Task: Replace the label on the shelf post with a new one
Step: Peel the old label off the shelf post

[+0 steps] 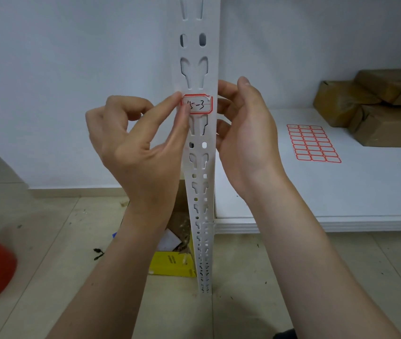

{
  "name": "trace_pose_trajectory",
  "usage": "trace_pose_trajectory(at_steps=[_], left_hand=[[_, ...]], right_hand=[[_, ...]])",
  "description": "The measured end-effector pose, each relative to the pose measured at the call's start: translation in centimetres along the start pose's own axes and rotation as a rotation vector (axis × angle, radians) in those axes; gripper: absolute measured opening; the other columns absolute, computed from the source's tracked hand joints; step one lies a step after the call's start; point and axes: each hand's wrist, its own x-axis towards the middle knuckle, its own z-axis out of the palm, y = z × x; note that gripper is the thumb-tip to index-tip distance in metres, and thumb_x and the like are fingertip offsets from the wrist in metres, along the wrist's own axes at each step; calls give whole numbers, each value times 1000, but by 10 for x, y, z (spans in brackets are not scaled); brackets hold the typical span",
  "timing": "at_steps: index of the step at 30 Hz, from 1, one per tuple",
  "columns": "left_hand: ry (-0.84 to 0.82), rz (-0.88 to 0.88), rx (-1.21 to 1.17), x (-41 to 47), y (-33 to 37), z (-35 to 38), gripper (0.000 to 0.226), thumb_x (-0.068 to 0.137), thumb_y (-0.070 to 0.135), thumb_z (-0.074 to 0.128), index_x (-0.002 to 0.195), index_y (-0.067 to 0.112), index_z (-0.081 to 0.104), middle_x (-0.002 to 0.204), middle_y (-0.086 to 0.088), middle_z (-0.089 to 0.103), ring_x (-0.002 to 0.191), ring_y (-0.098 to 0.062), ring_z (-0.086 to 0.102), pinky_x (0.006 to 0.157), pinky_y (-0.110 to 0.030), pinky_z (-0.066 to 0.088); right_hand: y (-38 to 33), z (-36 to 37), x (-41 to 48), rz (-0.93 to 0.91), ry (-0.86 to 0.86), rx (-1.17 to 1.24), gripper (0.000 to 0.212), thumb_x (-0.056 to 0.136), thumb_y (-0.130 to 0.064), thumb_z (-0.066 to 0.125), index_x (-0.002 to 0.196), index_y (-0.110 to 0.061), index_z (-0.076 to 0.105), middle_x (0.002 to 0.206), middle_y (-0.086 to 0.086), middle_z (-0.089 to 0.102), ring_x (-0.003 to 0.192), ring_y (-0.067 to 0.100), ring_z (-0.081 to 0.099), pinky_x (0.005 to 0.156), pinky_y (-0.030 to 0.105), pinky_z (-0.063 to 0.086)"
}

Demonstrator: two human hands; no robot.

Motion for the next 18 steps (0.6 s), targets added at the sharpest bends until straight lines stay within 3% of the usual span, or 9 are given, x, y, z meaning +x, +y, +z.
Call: trace_pose_trajectory(at_steps=[4,8,18], left_hand=[[8,-13,-18,3,3,1,14,96,35,78,101,23,83,79,-4,66,82,-32,54,69,-51,47],[-9,-37,1,4,7,1,17,96,38,77,95,23,83,77,-3,64,82,-31,54,68,-53,46],[-35,-34,53,12,6,-1,20,97,42,73,90,25,83,77,-5,63,80,-33,57,69,-49,45]], right_hand=[[-2,0,-1,-3,-1,-4,47,117,-40,32,96,-24,72,81,-5,76,75,13,73,81,38,58],[-2,0,-3,1,-2,-31,47,117,-40,32,99,-25,72,79,-7,76,73,10,73,78,36,57],[-1,3,-4,-8,-1,-81,44,116,-40,33,101,-26,73,88,-6,77,84,14,74,91,41,61]])
